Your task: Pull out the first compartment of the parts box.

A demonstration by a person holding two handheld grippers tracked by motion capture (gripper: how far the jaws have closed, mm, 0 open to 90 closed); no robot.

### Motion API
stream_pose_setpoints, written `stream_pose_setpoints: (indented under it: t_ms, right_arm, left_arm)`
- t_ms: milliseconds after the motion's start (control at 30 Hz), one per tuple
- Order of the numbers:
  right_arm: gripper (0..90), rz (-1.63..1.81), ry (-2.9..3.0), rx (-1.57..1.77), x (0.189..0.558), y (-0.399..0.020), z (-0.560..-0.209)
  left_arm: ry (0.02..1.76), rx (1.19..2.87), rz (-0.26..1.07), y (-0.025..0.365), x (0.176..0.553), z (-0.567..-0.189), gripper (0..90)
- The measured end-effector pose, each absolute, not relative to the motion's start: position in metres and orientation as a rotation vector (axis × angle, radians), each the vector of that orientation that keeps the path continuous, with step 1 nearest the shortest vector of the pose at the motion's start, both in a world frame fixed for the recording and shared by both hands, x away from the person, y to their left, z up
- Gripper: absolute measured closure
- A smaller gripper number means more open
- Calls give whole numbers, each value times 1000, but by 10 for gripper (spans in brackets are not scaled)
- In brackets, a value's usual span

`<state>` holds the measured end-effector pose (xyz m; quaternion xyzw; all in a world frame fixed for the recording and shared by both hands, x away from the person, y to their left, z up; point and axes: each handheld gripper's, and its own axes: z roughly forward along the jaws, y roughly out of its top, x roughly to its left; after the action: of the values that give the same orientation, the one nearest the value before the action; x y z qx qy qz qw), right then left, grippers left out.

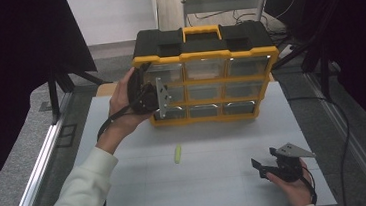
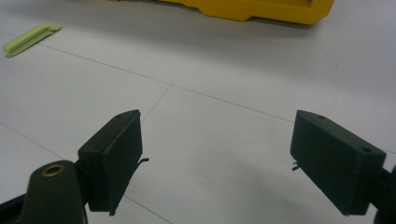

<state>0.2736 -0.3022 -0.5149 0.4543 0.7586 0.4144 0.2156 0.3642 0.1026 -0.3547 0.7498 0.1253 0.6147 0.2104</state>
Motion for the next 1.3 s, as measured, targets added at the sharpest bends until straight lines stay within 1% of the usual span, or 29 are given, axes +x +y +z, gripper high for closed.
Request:
stream_pose_setpoints:
  t_ms: [400,567,1300]
  right_arm:
    - [171,1147,2103,1259,274,-302,-515]
    - [171,1143,2102,1259,274,-302,-515]
    - [171,1143,2103,1258,274,-302,-515]
  left_arm:
    - [358,2084,1712,104,368,-356,173]
    - [344,2076,1731,103,367,-357,221]
    - [344,2043,1792,103,366,-358,373]
